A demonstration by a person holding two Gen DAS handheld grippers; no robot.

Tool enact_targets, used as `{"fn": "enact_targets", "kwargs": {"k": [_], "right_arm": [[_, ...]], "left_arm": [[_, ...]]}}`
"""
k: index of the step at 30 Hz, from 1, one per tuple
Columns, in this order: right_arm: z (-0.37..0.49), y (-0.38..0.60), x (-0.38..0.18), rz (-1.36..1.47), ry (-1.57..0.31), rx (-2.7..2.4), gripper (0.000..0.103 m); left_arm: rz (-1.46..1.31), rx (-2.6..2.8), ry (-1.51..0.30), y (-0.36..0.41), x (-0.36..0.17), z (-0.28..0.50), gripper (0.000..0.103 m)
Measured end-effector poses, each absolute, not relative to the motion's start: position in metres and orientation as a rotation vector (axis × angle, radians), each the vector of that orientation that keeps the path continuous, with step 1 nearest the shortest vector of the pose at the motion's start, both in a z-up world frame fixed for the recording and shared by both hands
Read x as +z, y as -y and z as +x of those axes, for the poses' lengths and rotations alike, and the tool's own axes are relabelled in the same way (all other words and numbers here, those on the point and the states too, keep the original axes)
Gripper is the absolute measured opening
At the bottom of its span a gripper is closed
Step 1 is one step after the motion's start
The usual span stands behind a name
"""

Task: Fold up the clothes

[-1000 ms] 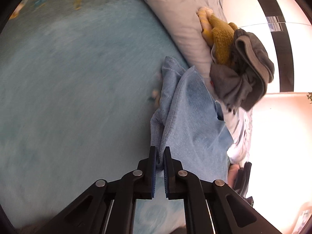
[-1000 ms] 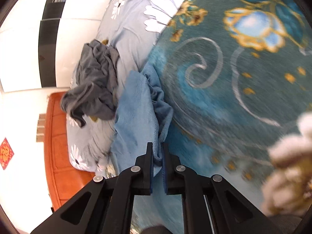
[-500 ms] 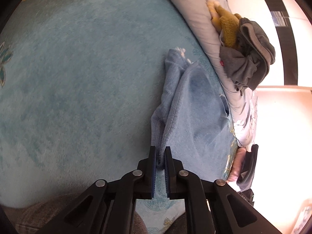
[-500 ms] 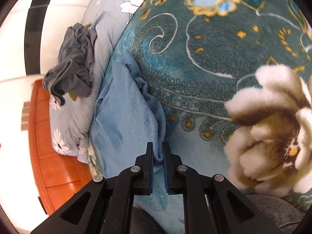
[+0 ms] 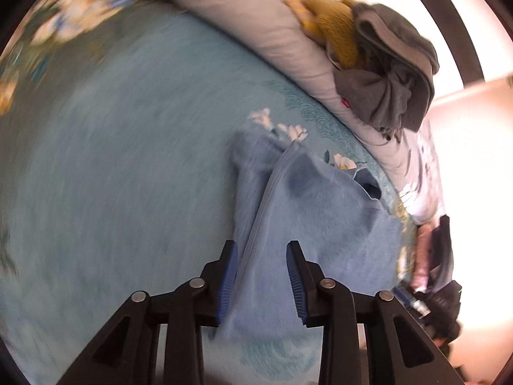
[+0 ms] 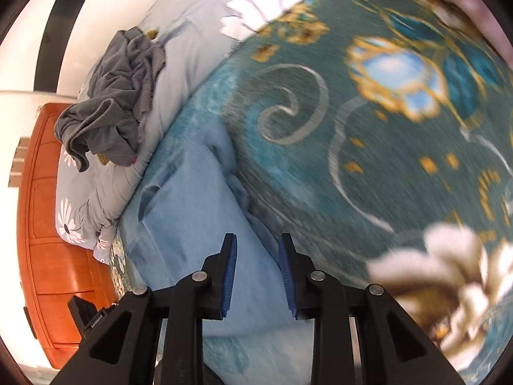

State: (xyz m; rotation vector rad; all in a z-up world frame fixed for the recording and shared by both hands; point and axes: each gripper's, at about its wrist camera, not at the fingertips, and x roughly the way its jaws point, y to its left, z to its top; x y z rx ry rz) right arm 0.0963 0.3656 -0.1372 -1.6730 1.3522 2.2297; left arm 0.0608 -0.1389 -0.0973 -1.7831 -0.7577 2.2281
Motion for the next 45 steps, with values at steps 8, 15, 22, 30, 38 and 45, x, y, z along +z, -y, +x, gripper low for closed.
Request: {"fn": "enact_targets", "kwargs": {"k": [8, 15, 22, 30, 38, 45], "right_arm": [[0.029, -0.346, -0.131, -1.745, -1.116, 2.405, 0.028], [0.000, -0.345, -0.138, -1.778, -1.051, 2.471, 0.026], [0.000, -0.341, -0.137, -1.764, -1.077, 2.527, 0.004], [0.005, -0.344, -0.095, -1.632, -1.103, 2.727, 0.003], [-0.032, -0.341, -0.142, -1.736, -1.052, 2.558, 0.003], [-0.035, -0.346, -0.170, -1.755, -1.111, 2.467, 0.003]], "left_arm": [[-1.717, 2.279, 0.402, 0.109, -0.106, 0.019, 0.033], [-1.683, 2.278, 0.395, 0.108, -0.121, 0.005, 0.028], [-1.616, 2.284, 0.421, 0.109, -0.120, 0.009, 0.007], [-1.389, 2.341, 0.616, 0.130, -0.083, 0.027, 0.006], [-1.580, 2.315, 0.688, 0.138, -0.131, -0.006, 0.007], [-1.633, 2.298, 0.715, 0.140, -0.157, -0.014, 0.007]]}}
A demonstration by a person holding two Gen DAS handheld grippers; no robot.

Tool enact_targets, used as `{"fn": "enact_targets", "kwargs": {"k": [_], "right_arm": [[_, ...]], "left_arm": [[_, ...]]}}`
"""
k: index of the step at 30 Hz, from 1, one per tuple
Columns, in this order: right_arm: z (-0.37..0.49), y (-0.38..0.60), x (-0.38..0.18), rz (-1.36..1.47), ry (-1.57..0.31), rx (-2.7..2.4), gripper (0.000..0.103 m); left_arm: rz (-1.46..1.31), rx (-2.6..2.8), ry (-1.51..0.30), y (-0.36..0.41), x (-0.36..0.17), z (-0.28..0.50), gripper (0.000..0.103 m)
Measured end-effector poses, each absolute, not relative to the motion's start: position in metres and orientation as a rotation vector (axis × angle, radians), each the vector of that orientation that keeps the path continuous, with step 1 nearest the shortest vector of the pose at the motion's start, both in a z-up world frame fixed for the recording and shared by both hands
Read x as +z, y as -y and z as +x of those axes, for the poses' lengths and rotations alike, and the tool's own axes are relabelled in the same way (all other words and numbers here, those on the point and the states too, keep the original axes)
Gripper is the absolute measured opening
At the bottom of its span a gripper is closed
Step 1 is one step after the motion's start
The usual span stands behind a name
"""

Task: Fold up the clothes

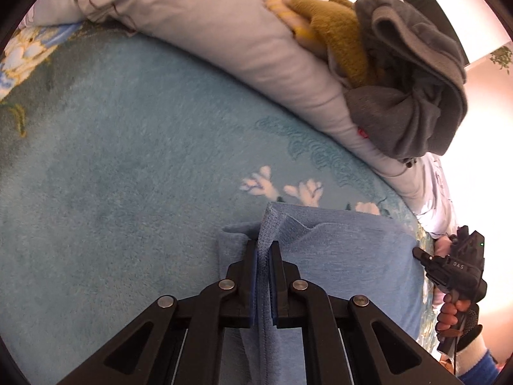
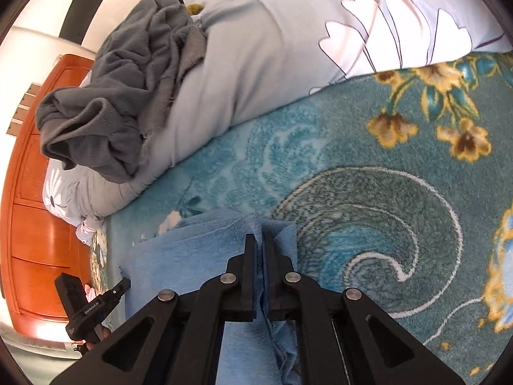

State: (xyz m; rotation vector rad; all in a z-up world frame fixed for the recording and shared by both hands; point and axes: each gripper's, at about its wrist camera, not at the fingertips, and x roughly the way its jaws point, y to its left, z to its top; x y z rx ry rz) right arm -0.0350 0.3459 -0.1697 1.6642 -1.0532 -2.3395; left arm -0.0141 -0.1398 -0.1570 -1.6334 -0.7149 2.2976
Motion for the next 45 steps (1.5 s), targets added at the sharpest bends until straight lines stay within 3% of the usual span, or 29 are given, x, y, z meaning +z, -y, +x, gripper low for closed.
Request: {"fn": "enact_targets", "kwargs": {"k": [13, 16, 20, 28, 35, 37, 38, 42, 43, 45], "right_arm": [[-0.031, -0.342, -0.161, 1.682, 1.027, -2.337, 0.005], [-0.022, -0.344, -0.149, 1.676, 1.017, -2.365, 0.007], [-0.014, -0.347, -0.132, 1.635, 0.986, -2.392, 0.022], [-0.027, -0.337, -0.138, 1.706, 0.922, -2.370, 0.026], [-0.028, -0.334, -0.156, 1.736, 0.948, -2.319, 0.026], [-0.026, -0.333, -0.155, 1.709, 0.956, -2.305, 0.018], [-0.025, -0.332, -0.155, 1.694, 0.961, -2.298, 0.008], [-0.019, -0.335, -0.145, 1.646, 1.011, -2.300, 0.004], [-0.017, -0.336, -0.142, 1.632, 1.025, -2.301, 0.004], [-0.011, -0.337, -0.133, 1.597, 1.047, -2.296, 0.003]], "left_arm": [[-1.664, 2.281, 0.741, 0.142, -0.144, -0.013, 0.010], [-1.685, 2.312, 0.723, 0.146, -0.131, -0.007, 0.019], [-1.659, 2.368, 0.757, 0.158, -0.115, 0.007, 0.039], [-1.708, 2.315, 0.699, 0.146, -0.126, -0.014, 0.050], [-1.697, 2.284, 0.645, 0.135, -0.141, -0.024, 0.048], [-1.672, 2.292, 0.646, 0.136, -0.141, -0.021, 0.047], [-1.655, 2.297, 0.651, 0.137, -0.141, -0.019, 0.040], [-1.593, 2.324, 0.642, 0.137, -0.132, -0.014, 0.022], [-1.586, 2.315, 0.633, 0.135, -0.130, -0.013, 0.012], [-1.585, 2.288, 0.617, 0.131, -0.126, -0.012, 0.010]]}}
